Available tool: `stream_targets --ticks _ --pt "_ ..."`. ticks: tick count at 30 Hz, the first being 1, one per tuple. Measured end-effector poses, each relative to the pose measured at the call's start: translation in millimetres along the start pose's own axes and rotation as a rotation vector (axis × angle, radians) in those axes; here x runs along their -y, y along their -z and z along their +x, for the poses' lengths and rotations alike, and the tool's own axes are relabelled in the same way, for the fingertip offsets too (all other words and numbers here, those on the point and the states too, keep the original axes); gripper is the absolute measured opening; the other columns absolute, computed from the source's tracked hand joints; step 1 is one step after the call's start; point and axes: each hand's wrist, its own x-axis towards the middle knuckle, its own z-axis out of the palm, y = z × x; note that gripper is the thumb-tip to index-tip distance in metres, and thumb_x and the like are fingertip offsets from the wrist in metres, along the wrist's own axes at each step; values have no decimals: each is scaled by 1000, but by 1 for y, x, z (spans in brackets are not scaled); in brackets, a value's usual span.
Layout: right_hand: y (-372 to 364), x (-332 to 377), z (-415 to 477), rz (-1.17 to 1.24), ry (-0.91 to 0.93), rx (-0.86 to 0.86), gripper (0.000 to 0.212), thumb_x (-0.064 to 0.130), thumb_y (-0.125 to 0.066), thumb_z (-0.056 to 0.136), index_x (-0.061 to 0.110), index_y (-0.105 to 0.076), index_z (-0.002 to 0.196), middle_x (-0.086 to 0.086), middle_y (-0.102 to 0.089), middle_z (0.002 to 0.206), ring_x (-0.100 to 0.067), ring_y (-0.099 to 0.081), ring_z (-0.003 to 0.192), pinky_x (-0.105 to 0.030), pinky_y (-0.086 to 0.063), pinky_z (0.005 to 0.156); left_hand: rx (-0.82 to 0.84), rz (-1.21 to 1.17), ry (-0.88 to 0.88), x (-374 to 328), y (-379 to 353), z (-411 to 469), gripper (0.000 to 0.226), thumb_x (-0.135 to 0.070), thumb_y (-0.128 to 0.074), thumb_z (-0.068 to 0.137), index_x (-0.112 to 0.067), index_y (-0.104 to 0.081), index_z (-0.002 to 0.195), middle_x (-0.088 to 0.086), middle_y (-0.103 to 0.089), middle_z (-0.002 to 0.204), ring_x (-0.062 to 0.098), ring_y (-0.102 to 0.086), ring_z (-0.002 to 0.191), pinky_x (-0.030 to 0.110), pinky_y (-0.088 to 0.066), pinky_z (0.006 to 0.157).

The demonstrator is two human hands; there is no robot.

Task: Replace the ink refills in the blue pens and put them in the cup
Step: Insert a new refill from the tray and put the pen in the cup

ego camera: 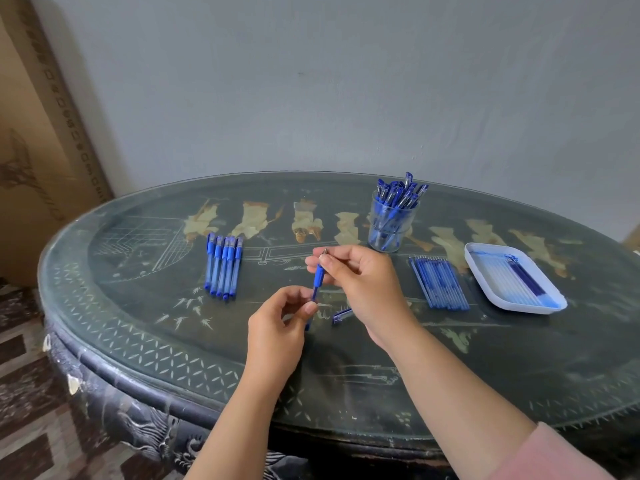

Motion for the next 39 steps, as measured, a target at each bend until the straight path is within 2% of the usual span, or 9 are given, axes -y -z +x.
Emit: stream_targets --ticks 5,9,13,15,18,23,27,30,39 --pt "2 0 4 -114 12 31 10 16 -61 95 20 -70 96 7 -75 98 -7 -68 99 -37 -53 96 -3 -3 1 2 0 0 29 -2 -64 90 -30 -65 85 -7 -72 85 12 -70 87 21 -51 79" --pt "25 1 12 -150 -47 133 27 27 -61 95 30 -59 122 11 -69 113 -5 -63 107 -32 -51 95 -1 -7 1 4 0 1 30 -1 -62 92 -31 -66 86 -8 -72 86 10 -70 87 20 -50 79" --pt "47 -20 15 -873 -18 303 34 21 -64 93 33 -62 125 16 -56 118 -6 -52 113 -28 -42 100 -1 -12 3 6 0 2 27 -2 -61 93 -29 -66 89 -7 -72 87 12 -70 88 29 -54 83" --pt "47 -31 11 -1006 -19 429 34 26 -67 91 29 -65 124 10 -54 116 -11 -50 111 -31 -40 100 -1 -12 1 6 0 2 26 -3 -60 93 -28 -66 90 -6 -72 88 12 -69 89 30 -54 84" --pt "42 -38 6 -1063 8 421 16 27 -66 92 21 -71 106 8 -53 102 -13 -52 97 -32 -46 90 4 -15 7 6 0 2 24 -3 -60 93 -26 -66 91 -4 -72 88 12 -70 89 30 -54 85" --pt "41 -34 10 -821 -25 153 15 20 -54 98 23 -63 109 10 -58 97 -2 -55 87 -18 -45 78 20 -12 18 5 1 2 24 -3 -61 93 -26 -67 90 -5 -73 88 13 -70 89 32 -56 85" --pt "35 -9 16 -253 -109 -95 28 13 -51 100 23 -60 124 0 -66 89 -11 -68 73 -31 -56 84 23 -19 36 4 0 2 27 -3 -61 93 -29 -67 87 -6 -73 88 14 -71 90 36 -56 87" --pt "27 12 17 37 -43 -165 29 5 -52 99 22 -61 122 -11 -65 88 -20 -72 76 -25 -58 75 28 -16 30 4 0 1 28 -3 -61 92 -30 -67 87 -6 -73 88 15 -71 90 40 -56 87" --pt "11 26 22 -175 240 -85 27 9 -68 89 35 -68 94 2 -71 85 -13 -72 85 -45 -56 87 38 4 7 2 1 0 26 -4 -62 92 -30 -67 89 -8 -72 88 12 -69 89 42 -56 86"
